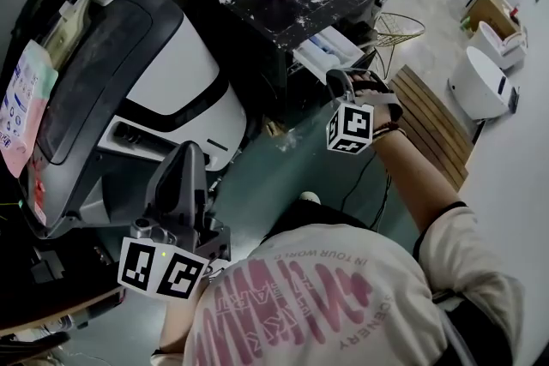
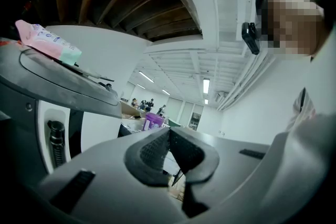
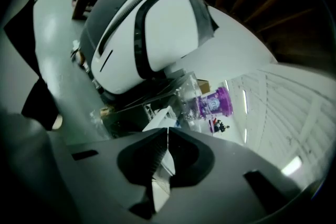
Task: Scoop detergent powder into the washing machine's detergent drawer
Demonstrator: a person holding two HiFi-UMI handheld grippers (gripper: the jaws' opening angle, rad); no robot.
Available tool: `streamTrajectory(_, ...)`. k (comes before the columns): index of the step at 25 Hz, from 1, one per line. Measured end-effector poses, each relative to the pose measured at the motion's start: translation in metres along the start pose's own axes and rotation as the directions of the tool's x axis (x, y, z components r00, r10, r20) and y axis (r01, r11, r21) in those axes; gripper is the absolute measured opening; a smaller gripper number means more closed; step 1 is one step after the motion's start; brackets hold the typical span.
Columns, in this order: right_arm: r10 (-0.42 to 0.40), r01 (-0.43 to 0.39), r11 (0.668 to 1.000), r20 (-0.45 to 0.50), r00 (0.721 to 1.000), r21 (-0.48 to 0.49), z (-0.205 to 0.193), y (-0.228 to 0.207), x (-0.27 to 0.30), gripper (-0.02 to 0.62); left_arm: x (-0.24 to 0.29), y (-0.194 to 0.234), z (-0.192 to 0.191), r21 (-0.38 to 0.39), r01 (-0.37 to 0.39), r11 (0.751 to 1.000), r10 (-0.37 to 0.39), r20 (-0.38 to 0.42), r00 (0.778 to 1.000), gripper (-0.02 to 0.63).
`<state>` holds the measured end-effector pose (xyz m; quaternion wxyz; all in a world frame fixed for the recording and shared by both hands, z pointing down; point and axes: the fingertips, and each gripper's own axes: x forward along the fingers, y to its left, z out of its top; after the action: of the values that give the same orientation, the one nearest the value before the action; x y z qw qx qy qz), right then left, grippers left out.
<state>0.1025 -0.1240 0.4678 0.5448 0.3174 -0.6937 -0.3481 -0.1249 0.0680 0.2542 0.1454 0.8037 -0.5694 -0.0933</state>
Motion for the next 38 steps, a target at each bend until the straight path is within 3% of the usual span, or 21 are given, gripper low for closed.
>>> streamTrajectory(2, -0.012, 0.01, 0.977, 0.009, 1.0, 0.212, -0.002, -0.014, -0.004, 0.003, 0.002, 0.002, 0.0, -0.006, 0.009, 1.0, -0.009, -0.004, 1.0, 0.002)
streamTrajectory(3, -0.014, 0.009, 0.943, 0.014, 1.0, 0.333, -0.004, -0.021, -0.006, 0.003, 0.004, 0.004, -0.001, -0.013, 0.014, 1.0, -0.014, -0.006, 1.0, 0.002)
streamTrajectory(6, -0.04, 0.013, 0.786, 0.03, 0.999, 0.618, -0.012, -0.038, -0.017, 0.003, 0.011, 0.018, -0.012, -0.023, -0.003, 1.0, 0.003, -0.027, 1.0, 0.002)
streamTrajectory(10, -0.118, 0.027, 0.603, 0.056, 0.991, 0.798, -0.017, -0.056, -0.037, 0.003, 0.025, 0.041, -0.032, -0.01, -0.051, 0.999, 0.05, -0.073, 0.996, 0.002)
streamTrajectory(13, -0.181, 0.026, 0.467, 0.067, 0.981, 0.884, -0.022, -0.066, -0.055, 0.003, 0.041, 0.04, -0.048, -0.028, -0.024, 0.999, 0.021, -0.114, 0.993, 0.002)
streamTrajectory(15, -0.222, -0.007, 0.328, 0.085, 0.971, 0.945, -0.025, -0.073, -0.069, 0.003, 0.053, 0.032, -0.055, -0.047, 0.014, 0.999, -0.02, -0.129, 0.991, 0.002)
streamTrajectory(19, -0.288, -0.181, -0.045, 0.16, 0.944, 0.983, -0.025, -0.08, -0.096, 0.003, 0.067, 0.016, -0.064, -0.108, 0.082, 0.991, -0.097, -0.142, 0.985, 0.002)
streamTrajectory(21, -0.323, -0.258, -0.179, 0.191, 0.927, 0.949, -0.025, -0.082, -0.108, 0.003, 0.072, 0.012, -0.067, -0.14, 0.102, 0.985, -0.122, -0.144, 0.982, 0.002)
streamTrajectory(22, -0.342, -0.286, -0.219, 0.202, 0.918, 0.933, -0.022, -0.083, -0.114, 0.003, 0.073, 0.01, -0.068, -0.138, 0.11, 0.984, -0.13, -0.148, 0.98, 0.002)
streamTrajectory(24, -0.371, -0.319, -0.246, 0.216, 0.903, 0.915, -0.015, -0.084, -0.126, 0.003, 0.076, 0.009, -0.073, -0.116, 0.12, 0.986, -0.138, -0.161, 0.977, 0.002)
streamTrajectory(31, -0.389, -0.31, -0.177, 0.223, 0.894, 0.934, 0.018, -0.066, -0.147, 0.003, 0.078, 0.009, -0.09, -0.032, 0.106, 0.994, -0.11, -0.179, 0.978, 0.002)
streamTrajectory(38, -0.363, -0.257, -0.15, 0.189, 0.912, 0.955, 0.032, -0.043, -0.162, 0.003, 0.064, 0.007, -0.097, -0.039, 0.132, 0.99, -0.137, -0.195, 0.971, 0.002)
